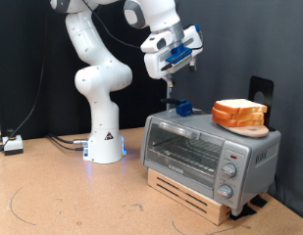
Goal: Make a piece of toast with the oven
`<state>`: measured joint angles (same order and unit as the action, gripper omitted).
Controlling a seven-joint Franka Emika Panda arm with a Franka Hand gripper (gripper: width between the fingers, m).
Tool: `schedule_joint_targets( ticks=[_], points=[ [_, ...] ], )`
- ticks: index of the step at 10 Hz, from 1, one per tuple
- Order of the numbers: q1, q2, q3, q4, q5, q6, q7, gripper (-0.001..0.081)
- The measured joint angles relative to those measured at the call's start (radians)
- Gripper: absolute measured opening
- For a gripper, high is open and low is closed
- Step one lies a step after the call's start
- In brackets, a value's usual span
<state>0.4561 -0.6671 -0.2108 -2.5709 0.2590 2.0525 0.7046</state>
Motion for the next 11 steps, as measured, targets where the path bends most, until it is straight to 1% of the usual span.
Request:
schedule_joint_targets(
  ticks=[2, 3, 4, 5, 6, 7, 9, 11],
  points=[
    [-0.018, 0.021, -0.001, -0.051, -0.033, 0.037, 0.0, 0.0804],
    [-0.025, 0.028, -0.001, -0.063, -0.04, 0.055, 0.0, 0.0804],
    [-0.024, 0.028, -0.001, -0.063, -0.037, 0.055, 0.0, 0.0804],
    [-0.018, 0.026, -0.01, -0.067, -0.012, 0.055, -0.038, 0.0804],
    [-0.014, 0.024, -0.031, -0.078, 0.009, 0.055, -0.087, 0.0804],
    [-0.017, 0.023, -0.05, -0.098, 0.012, 0.064, -0.125, 0.0804],
    [-0.037, 0.035, -0.073, -0.152, -0.005, 0.111, -0.162, 0.0804],
    [-0.056, 0.058, -0.082, -0.196, -0.024, 0.176, -0.192, 0.0804]
  ],
)
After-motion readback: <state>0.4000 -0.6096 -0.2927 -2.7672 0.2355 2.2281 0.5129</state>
